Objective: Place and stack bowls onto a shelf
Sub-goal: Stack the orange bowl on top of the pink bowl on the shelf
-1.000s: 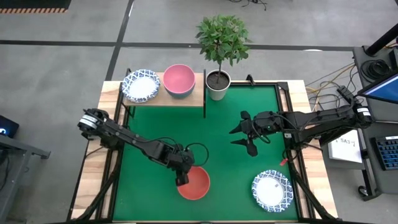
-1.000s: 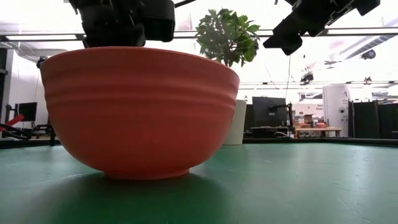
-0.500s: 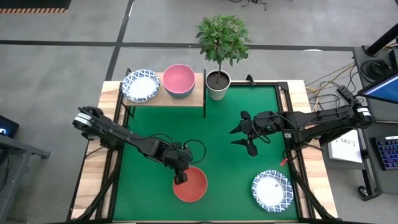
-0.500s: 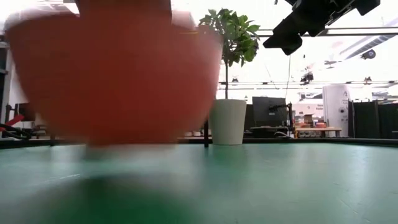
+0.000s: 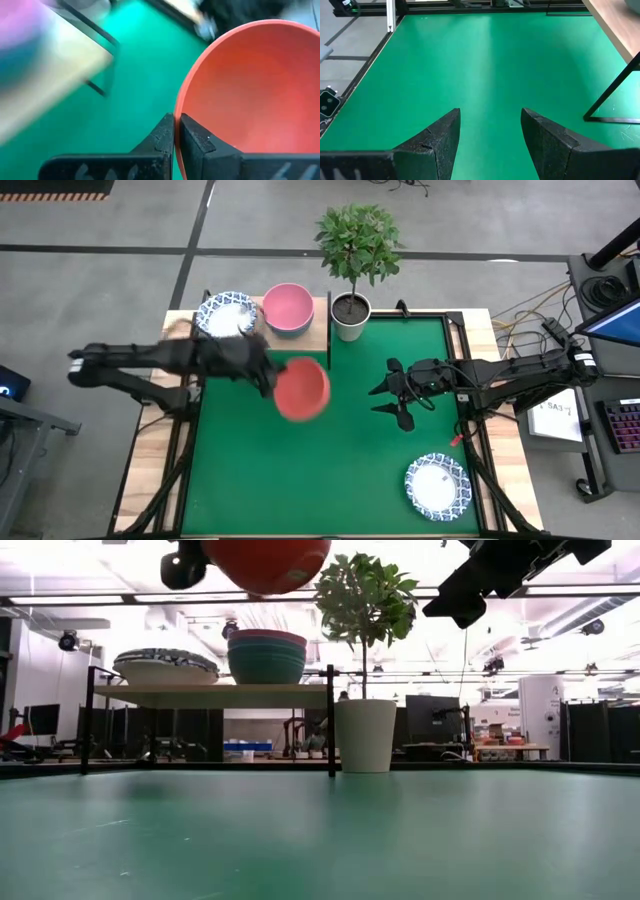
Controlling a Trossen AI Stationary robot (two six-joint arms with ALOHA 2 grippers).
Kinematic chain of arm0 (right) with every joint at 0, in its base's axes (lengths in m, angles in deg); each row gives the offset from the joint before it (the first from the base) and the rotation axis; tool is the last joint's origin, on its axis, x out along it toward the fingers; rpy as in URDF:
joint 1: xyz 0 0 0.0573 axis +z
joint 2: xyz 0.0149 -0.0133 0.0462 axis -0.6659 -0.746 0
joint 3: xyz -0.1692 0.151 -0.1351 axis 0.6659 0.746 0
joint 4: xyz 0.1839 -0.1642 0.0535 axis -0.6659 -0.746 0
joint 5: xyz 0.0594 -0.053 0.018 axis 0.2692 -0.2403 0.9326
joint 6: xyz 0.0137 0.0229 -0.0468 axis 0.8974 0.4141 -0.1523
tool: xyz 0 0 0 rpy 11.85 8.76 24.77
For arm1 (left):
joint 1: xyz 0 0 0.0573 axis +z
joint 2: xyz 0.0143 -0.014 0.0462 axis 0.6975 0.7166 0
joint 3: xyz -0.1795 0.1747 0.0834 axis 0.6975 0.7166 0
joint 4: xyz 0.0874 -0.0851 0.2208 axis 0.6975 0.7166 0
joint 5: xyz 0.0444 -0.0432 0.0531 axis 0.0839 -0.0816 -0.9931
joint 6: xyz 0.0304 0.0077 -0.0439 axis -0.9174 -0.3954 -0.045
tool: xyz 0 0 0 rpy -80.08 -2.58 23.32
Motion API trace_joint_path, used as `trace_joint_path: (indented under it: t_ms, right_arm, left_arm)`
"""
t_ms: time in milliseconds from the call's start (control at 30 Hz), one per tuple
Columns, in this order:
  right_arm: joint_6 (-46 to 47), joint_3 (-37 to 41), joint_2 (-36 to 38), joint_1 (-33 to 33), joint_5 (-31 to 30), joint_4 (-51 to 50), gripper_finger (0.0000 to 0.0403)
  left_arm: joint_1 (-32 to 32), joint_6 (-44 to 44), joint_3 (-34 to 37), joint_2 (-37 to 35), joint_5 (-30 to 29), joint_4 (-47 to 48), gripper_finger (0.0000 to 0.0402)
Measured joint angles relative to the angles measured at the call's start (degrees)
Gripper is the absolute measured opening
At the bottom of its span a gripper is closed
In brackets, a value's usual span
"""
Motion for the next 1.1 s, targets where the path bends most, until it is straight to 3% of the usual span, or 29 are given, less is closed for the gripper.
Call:
trace_joint_path:
  t_ms: [233,433,600,800,1100]
  right_arm:
    - [0.0,0.0,0.0,0.0,0.0,0.2,0.0198]
    - [-0.3,0.0,0.0,0.0,0.0,0.4,0.0198]
    - [-0.3,0.0,0.0,0.0,-0.5,0.4,0.0198]
    - [-0.4,0.0,0.0,0.0,-0.5,0.3,0.0198]
    - [-0.4,0.0,0.0,0.0,-0.5,-0.2,0.0198]
  left_arm:
    - [17.8,-6.9,0.0,-9.0,0.0,-0.4,0.0000]
    - [30.0,-12.6,-1.9,-9.2,5.9,-2.0,0.0000]
    - [35.6,-18.6,-12.4,-2.5,6.5,4.6,0.0000]
    - [41.5,-25.0,-31.6,11.0,6.4,24.4,0.0000]
    - [42.4,-28.3,-47.6,23.5,6.5,34.5,0.0000]
